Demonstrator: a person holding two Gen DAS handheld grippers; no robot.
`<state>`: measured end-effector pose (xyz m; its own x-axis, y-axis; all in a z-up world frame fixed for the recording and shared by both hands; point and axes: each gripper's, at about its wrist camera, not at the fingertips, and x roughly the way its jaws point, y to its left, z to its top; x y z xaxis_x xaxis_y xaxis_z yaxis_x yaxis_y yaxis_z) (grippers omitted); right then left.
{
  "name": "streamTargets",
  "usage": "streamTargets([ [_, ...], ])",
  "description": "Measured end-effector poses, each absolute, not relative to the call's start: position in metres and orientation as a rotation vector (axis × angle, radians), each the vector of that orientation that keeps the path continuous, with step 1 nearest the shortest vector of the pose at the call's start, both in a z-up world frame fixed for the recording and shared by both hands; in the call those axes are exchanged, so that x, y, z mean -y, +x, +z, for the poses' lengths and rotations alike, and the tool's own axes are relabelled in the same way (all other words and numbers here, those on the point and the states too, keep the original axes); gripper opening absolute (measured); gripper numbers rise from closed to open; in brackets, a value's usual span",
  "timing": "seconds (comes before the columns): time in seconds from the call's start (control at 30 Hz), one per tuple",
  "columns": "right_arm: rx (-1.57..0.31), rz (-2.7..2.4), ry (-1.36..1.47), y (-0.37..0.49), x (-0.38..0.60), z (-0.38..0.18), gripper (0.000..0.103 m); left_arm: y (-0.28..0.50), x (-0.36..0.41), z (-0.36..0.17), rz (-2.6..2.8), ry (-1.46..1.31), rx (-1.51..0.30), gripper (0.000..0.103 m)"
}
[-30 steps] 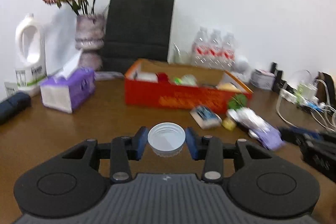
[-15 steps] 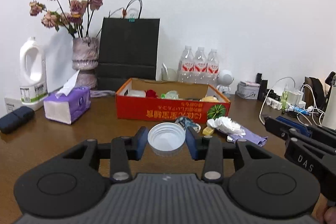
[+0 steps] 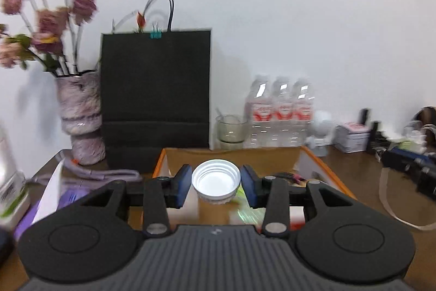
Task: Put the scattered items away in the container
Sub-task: 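Carry the bottle cap and black packet into the cardboard box and release both, then raise both tools out of the box and move back over the desk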
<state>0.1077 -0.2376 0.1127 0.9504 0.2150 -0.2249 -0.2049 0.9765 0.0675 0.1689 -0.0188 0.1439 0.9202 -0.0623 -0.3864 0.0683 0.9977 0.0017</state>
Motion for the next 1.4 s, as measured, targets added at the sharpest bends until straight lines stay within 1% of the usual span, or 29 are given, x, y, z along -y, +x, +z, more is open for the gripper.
streamTargets([
  [0.07, -0.341, 0.205, 0.054, 0.173, 0.236, 0.119, 0.014, 0.223, 0.022, 0.140, -0.094, 0.044, -0.489, 0.041],
  [0.13, -0.520, 0.212, 0.088, 0.244, 0.234, 0.115, 0.014, 0.268, 0.022, 0.127, -0.094, 0.046, -0.606, 0.041],
  [0.2, -0.690, 0.222, 0.147, 0.304, 0.234, 0.099, 0.014, 0.301, 0.021, 0.112, -0.081, 0.050, -0.668, 0.041],
  [0.3, -0.824, 0.173, 0.041, 0.354, 0.216, 0.073, 0.014, 0.335, 0.025, 0.086, -0.051, 0.119, -0.748, 0.041],
  [0.4, -0.912, 0.140, -0.052, 0.379, 0.198, 0.050, 0.015, 0.352, 0.025, 0.069, -0.068, 0.142, -0.808, 0.041],
  [0.43, -0.923, 0.124, -0.087, 0.383, 0.193, 0.043, 0.016, 0.355, 0.026, 0.066, -0.066, 0.144, -0.834, 0.041],
  [0.5, -0.936, 0.106, -0.127, 0.386, 0.187, 0.030, 0.016, 0.360, 0.026, 0.064, -0.069, 0.160, -0.875, 0.045],
  [0.53, -0.927, 0.102, -0.150, 0.385, 0.187, 0.027, 0.019, 0.362, 0.027, 0.063, -0.069, 0.174, -0.881, 0.053],
  [0.57, -0.919, 0.093, -0.162, 0.385, 0.185, 0.027, 0.027, 0.363, 0.029, 0.061, -0.068, 0.186, -0.886, 0.061],
  [0.6, -0.916, 0.085, -0.159, 0.385, 0.185, 0.027, 0.045, 0.364, 0.031, 0.060, -0.071, 0.196, -0.889, 0.064],
  [0.63, -0.900, 0.098, -0.150, 0.385, 0.186, 0.028, 0.051, 0.364, 0.032, 0.059, -0.078, 0.207, -0.889, 0.067],
  [0.67, -0.888, 0.106, -0.143, 0.386, 0.187, 0.029, 0.060, 0.362, 0.034, 0.059, -0.086, 0.214, -0.888, 0.068],
  [0.73, -0.881, 0.110, -0.131, 0.388, 0.189, 0.031, 0.060, 0.362, 0.033, 0.062, -0.105, 0.200, -0.888, 0.068],
  [0.83, -0.899, 0.126, -0.101, 0.389, 0.192, 0.038, 0.062, 0.362, 0.025, 0.069, -0.117, 0.131, -0.932, 0.068],
  [0.9, -0.916, 0.145, -0.062, 0.389, 0.197, 0.046, 0.070, 0.358, 0.020, 0.080, -0.109, 0.094, -0.930, 0.068],
  [0.93, -0.926, 0.166, -0.036, 0.386, 0.199, 0.051, 0.072, 0.354, 0.017, 0.089, -0.101, 0.076, -0.919, 0.068],
  [1.07, -0.954, 0.229, 0.057, 0.370, 0.205, 0.077, 0.080, 0.339, 0.013, 0.121, -0.078, 0.050, -0.916, 0.073],
  [1.1, -0.957, 0.241, 0.077, 0.365, 0.206, 0.083, 0.080, 0.333, 0.014, 0.128, -0.073, 0.054, -0.912, 0.074],
  [1.23, -0.947, 0.267, 0.101, 0.338, 0.208, 0.105, 0.083, 0.301, 0.015, 0.151, -0.059, 0.071, -0.881, 0.081],
  [1.33, -0.915, 0.278, 0.092, 0.312, 0.211, 0.118, 0.086, 0.271, 0.016, 0.161, -0.041, 0.079, -0.834, 0.082],
  [1.37, -0.901, 0.279, 0.095, 0.303, 0.212, 0.121, 0.087, 0.258, 0.016, 0.165, -0.016, 0.075, -0.784, 0.083],
  [1.4, -0.878, 0.279, 0.109, 0.292, 0.215, 0.123, 0.088, 0.238, 0.014, 0.169, 0.021, 0.054, -0.693, 0.086],
])
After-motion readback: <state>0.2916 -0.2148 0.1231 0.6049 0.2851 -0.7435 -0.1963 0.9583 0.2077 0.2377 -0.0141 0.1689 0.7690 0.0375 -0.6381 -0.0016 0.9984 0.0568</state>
